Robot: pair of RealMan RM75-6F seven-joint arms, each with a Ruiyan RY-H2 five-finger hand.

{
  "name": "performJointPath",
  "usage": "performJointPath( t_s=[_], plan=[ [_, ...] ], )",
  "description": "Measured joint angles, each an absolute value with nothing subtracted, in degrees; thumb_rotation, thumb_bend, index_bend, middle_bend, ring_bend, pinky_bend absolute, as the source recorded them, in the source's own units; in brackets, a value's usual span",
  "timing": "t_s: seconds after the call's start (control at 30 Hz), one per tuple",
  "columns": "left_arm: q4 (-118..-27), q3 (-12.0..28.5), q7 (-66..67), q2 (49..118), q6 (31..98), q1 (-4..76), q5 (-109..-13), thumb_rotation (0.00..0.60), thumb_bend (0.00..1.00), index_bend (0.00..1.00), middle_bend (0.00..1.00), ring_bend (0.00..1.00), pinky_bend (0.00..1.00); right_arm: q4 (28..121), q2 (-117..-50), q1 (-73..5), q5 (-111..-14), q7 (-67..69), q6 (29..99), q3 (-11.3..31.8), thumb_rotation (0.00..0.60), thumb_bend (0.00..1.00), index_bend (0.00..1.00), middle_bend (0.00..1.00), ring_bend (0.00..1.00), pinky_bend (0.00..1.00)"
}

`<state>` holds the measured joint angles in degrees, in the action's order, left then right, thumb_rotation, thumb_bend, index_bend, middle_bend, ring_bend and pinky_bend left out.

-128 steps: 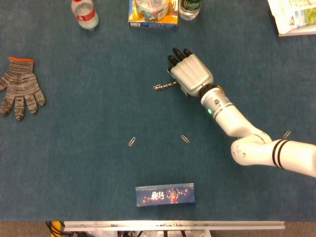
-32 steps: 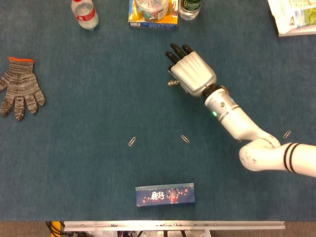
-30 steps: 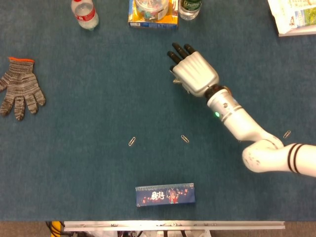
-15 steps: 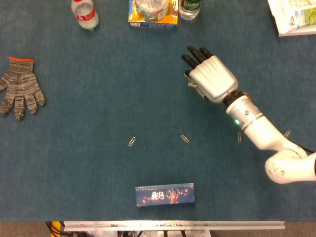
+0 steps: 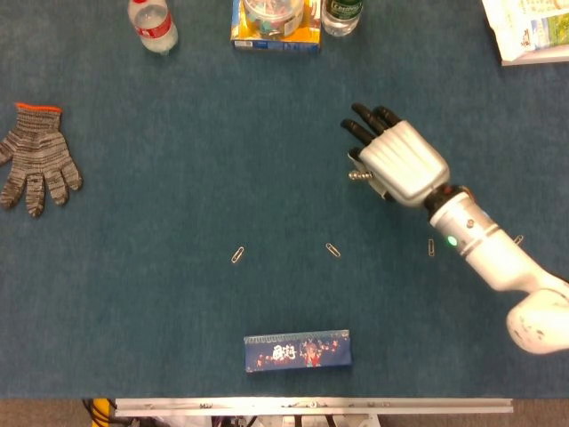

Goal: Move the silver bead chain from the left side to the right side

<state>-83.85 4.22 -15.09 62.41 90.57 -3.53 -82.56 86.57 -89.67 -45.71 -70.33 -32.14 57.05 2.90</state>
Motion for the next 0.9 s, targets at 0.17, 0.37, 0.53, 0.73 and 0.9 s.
performJointPath(
  t_s=[0.17,0.37,0.53,0.73,0.9],
  plan=[
    [-83.9,4.4,-14.4,62.7,90.7,-3.6,-82.2,0.600,0.22,0.47,0.14,0.01,0.00,88.6,-87.8,-43.6,-73.2,-30.0,58.5,1.0,0.600,0.30,0.57,0.18,0.06,0.18],
    [-84.0,4.6,-13.3,63.1,90.9,-3.6,-81.8,0.600,0.22,0.47,0.14,0.01,0.00,91.2,-85.0,-40.8,-77.2,-27.6,60.9,-1.4,0.600,0.30,0.57,0.18,0.06,0.18],
    [-84.2,4.3,-11.5,63.6,91.2,-3.5,-82.5,0.600,0.22,0.47,0.14,0.01,0.00,93.1,-82.8,-38.4,-80.6,-25.4,63.2,-3.0,0.600,0.30,0.57,0.18,0.06,0.18],
    [-84.7,3.9,-9.5,64.3,91.4,-3.4,-83.3,0.600,0.22,0.47,0.14,0.01,0.00,94.6,-80.3,-35.3,-83.8,-22.2,65.3,-5.2,0.600,0.30,0.57,0.18,0.06,0.18],
    [-85.0,3.6,-8.1,64.7,91.4,-3.2,-83.8,0.600,0.22,0.47,0.14,0.01,0.00,94.8,-78.8,-32.9,-85.8,-20.4,67.0,-6.4,0.600,0.30,0.57,0.18,0.06,0.18]
  ],
)
